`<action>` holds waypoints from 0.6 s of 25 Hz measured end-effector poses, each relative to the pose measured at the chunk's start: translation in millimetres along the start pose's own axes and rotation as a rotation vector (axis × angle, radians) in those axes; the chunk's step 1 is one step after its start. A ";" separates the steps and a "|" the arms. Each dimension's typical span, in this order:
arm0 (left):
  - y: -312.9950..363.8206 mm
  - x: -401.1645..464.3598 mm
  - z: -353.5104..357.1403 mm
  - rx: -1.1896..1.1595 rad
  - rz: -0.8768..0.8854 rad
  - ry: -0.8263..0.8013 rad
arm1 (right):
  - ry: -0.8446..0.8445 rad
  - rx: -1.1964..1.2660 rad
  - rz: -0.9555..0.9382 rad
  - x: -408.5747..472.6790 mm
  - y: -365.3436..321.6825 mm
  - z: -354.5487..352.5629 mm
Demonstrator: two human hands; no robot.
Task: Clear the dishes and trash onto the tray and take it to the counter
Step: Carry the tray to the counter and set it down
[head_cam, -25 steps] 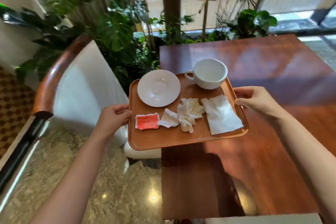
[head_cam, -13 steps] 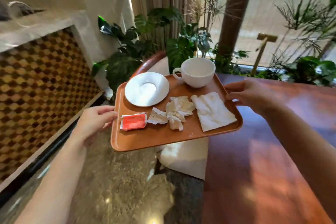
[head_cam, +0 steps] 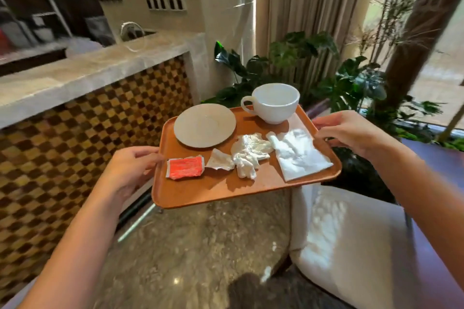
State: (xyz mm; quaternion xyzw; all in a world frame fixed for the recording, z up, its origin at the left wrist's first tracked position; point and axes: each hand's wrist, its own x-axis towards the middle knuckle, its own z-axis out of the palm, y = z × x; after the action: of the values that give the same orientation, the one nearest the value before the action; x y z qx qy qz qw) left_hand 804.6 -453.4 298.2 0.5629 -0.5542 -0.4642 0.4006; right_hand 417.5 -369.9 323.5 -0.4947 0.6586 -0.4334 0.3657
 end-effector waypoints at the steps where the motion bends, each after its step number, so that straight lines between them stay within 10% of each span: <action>1: -0.5 13.0 -10.9 0.012 -0.007 0.024 | -0.018 -0.013 -0.004 15.4 -8.5 11.7; 15: 3.7 257.9 -90.3 0.040 -0.016 0.242 | -0.165 -0.104 -0.017 326.0 -84.9 132.8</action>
State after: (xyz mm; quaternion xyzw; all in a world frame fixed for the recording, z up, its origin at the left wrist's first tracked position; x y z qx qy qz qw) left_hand 879.2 -716.2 304.0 0.6272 -0.5063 -0.3849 0.4495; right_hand 487.6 -724.8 338.1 -0.5527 0.6434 -0.3597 0.3889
